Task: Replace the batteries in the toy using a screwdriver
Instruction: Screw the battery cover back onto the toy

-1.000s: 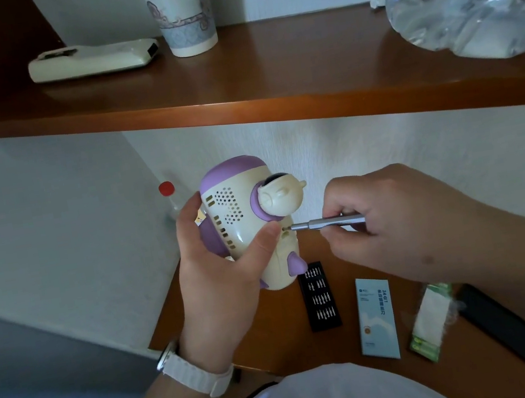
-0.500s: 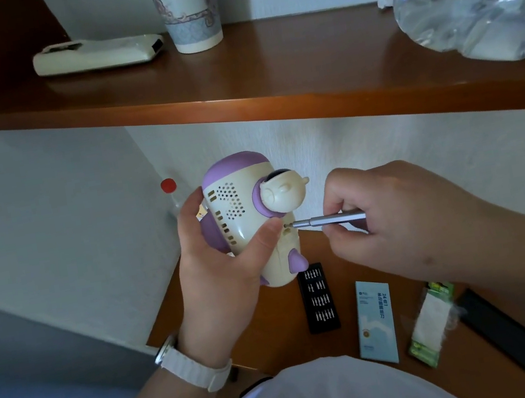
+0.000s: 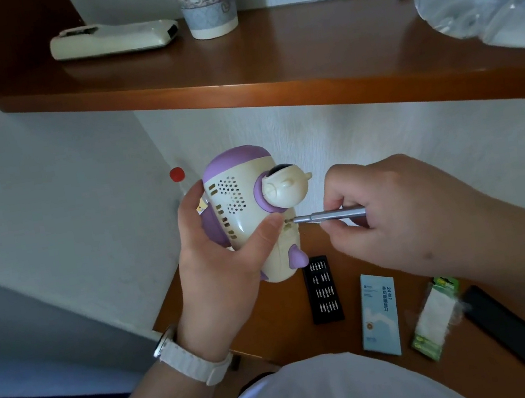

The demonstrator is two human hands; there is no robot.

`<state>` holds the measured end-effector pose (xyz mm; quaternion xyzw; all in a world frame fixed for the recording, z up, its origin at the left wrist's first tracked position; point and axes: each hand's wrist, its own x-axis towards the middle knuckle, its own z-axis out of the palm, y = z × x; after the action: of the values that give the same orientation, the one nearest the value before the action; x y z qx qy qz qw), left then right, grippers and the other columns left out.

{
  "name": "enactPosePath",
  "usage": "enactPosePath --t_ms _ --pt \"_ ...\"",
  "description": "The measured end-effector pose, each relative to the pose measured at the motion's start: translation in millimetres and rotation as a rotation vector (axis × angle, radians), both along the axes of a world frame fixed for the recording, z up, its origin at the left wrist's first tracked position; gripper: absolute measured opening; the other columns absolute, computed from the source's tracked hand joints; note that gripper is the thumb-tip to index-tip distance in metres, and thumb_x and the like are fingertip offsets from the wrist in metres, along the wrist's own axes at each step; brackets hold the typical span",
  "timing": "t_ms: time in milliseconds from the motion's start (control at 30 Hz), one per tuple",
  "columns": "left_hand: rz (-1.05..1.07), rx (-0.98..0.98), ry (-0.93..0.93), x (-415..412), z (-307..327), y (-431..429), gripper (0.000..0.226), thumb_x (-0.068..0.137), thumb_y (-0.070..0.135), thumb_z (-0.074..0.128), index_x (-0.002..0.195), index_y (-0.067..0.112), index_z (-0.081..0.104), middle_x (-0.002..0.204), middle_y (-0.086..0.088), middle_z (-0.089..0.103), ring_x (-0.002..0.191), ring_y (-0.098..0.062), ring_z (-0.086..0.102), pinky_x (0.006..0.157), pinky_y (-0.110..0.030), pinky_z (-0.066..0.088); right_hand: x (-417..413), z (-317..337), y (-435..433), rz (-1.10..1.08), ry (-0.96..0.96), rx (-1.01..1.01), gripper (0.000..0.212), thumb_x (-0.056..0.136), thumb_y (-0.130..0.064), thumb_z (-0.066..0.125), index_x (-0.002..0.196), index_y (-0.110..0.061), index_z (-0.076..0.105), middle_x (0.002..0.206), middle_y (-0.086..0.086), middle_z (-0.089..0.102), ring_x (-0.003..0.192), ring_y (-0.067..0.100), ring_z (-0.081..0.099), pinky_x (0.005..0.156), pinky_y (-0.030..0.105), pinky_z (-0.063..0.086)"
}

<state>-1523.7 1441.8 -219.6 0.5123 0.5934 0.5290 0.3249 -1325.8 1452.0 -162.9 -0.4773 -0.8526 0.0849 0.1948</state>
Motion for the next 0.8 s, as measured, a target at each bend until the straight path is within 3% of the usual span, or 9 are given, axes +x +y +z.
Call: enactPosePath --t_ms 200,267,367,467,600,800 --pt "0.002 -0.009 0.01 -4 -2 -3 0.088 0.063 0.046 0.079 0.139 0.031 0.037 0.113 0.011 0.065 0.101 -0.013 0.069 0.061 -0.041 0.063 -5 -4 -2 -0.002 -0.035 -0.044 0.03 0.087 -0.043 0.044 0.073 -0.021 0.059 0.048 -0.005 0.046 0.041 0.011 0.041 0.042 0.022 0.023" --pt "-0.003 -0.012 0.003 -6 -2 -4 0.089 0.065 0.045 0.079 0.141 0.029 0.036 0.115 0.009 0.065 0.102 -0.014 0.068 0.059 -0.041 0.063 -6 -4 -3 -0.009 -0.038 -0.041 0.024 0.084 -0.045 0.045 0.078 -0.025 0.055 0.048 -0.007 0.044 0.041 0.011 0.041 0.044 0.02 0.023" --pt "-0.003 -0.019 -0.008 -8 -3 -5 0.091 0.064 0.046 0.079 0.142 0.029 0.036 0.115 0.008 0.065 0.101 -0.014 0.069 0.059 -0.042 0.063 -7 -4 -5 0.006 -0.011 0.005 0.015 0.083 -0.033 0.059 0.08 -0.026 0.046 0.047 -0.01 0.034 0.038 0.007 0.033 0.044 0.019 0.021" --pt "-0.014 -0.029 -0.001 -7 -4 -6 0.092 0.062 0.049 0.079 0.141 0.03 0.036 0.115 0.01 0.064 0.101 -0.012 0.068 0.061 -0.043 0.063 -7 -6 -9 0.017 0.002 0.017 0.015 0.079 -0.019 0.065 0.074 -0.02 0.05 0.047 -0.012 0.031 0.037 0.005 0.028 0.043 0.016 0.018" --pt "-0.033 -0.047 -0.003 -8 -9 -7 0.091 0.062 0.05 0.078 0.14 0.032 0.036 0.117 0.007 0.064 0.104 -0.015 0.068 0.064 -0.044 0.063 -8 -7 -15 0.028 -0.039 0.017 0.012 0.08 -0.023 0.061 0.071 -0.018 0.054 0.045 -0.011 0.036 0.036 0.005 0.028 0.04 0.016 0.016" --pt "-0.053 -0.065 0.007 -11 -20 -11 0.094 0.059 0.055 0.078 0.14 0.032 0.037 0.119 0.004 0.065 0.104 -0.017 0.068 0.065 -0.044 0.063 -9 -15 -15 0.016 -0.122 -0.007 0.035 0.092 -0.039 0.044 0.063 -0.019 0.048 0.043 -0.008 0.034 0.035 0.008 0.027 0.04 0.021 0.015"
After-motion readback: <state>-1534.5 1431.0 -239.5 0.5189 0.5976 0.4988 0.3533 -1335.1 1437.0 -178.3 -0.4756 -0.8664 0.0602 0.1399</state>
